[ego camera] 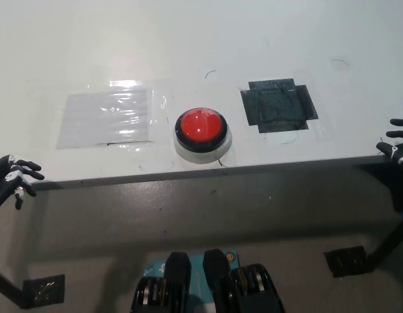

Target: The robot uses its right hand to make a fist and press the red button kept in the middle of the desk

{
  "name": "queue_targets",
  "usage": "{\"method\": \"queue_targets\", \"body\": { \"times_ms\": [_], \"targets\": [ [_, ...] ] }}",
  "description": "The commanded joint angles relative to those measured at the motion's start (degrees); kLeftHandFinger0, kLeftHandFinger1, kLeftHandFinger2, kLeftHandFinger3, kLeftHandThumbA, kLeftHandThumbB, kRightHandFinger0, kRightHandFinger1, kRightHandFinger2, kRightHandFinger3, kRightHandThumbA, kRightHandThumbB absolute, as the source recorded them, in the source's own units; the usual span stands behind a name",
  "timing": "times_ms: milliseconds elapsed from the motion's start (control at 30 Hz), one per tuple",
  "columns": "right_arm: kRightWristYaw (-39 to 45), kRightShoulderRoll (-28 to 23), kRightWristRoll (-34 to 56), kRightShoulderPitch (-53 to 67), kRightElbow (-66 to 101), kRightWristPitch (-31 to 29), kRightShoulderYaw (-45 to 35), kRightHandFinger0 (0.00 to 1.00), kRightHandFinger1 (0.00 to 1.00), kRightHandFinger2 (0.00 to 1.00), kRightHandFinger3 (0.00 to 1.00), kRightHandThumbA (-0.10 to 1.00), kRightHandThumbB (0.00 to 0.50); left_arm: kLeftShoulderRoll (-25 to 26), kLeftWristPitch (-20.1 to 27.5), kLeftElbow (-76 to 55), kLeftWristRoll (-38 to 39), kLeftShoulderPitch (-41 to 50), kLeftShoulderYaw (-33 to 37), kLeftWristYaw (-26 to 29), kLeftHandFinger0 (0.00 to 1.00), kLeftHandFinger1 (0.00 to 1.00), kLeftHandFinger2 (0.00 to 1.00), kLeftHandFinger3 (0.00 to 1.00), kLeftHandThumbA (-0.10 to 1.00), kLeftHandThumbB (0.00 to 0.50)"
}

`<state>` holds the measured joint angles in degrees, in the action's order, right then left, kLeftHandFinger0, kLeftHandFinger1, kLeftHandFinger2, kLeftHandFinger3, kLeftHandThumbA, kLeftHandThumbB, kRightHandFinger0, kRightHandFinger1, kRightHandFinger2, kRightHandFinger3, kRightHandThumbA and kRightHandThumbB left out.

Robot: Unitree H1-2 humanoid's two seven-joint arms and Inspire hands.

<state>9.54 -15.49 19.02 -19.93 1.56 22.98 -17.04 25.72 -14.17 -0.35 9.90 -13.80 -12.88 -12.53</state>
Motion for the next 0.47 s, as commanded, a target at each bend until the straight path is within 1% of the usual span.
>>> {"method": "queue_targets", "body": {
  "times_ms": [0,100,167,233,367,433],
  "targets": [
    [0.23,-1.81,0.36,-1.89,1.68,-1.94,-0.04,0.39,0.54,0.59,0.8,1.0,0.417,0.48,1.13,-1.68,0.52,-1.08,-0.28,0.12,0.17,0.32,0.44,0.58,0.51,0.0],
    [0.4,-1.91,0.47,-1.84,1.69,-2.01,-0.04,0.4,0.55,0.6,0.8,1.0,0.417,0.51,1.5,-1.29,0.65,-1.17,-0.29,-0.08,0.16,0.31,0.43,0.57,0.51,0.0],
    [0.5,-1.92,0.49,-1.82,1.61,-2.31,-0.04,0.4,0.55,0.6,0.8,1.0,0.412,0.56,1.89,-0.85,0.54,-1.16,-0.28,-0.12,0.18,0.32,0.44,0.58,0.52,0.0],
    [0.14,-1.84,0.42,-1.82,1.71,-2.01,-0.11,0.39,0.54,0.59,0.8,1.0,0.42,0.51,2.39,-0.55,0.64,-1.21,-0.3,-0.24,0.18,0.31,0.43,0.58,0.51,0.0],
    [0.21,-1.86,0.54,-1.89,1.6,-1.96,-0.1,0.38,0.53,0.59,0.8,1.0,0.415,0.37,1.2,-1.36,0.57,-1.18,-0.35,0.16,0.17,0.31,0.43,0.58,0.5,0.0],
    [0.24,-1.85,0.64,-1.9,1.59,-1.9,-0.13,0.38,0.53,0.59,0.8,1.0,0.416,0.61,2.14,-0.93,0.42,-1.17,-0.16,-0.24,0.18,0.31,0.43,0.58,0.51,0.0]
  ]
}}
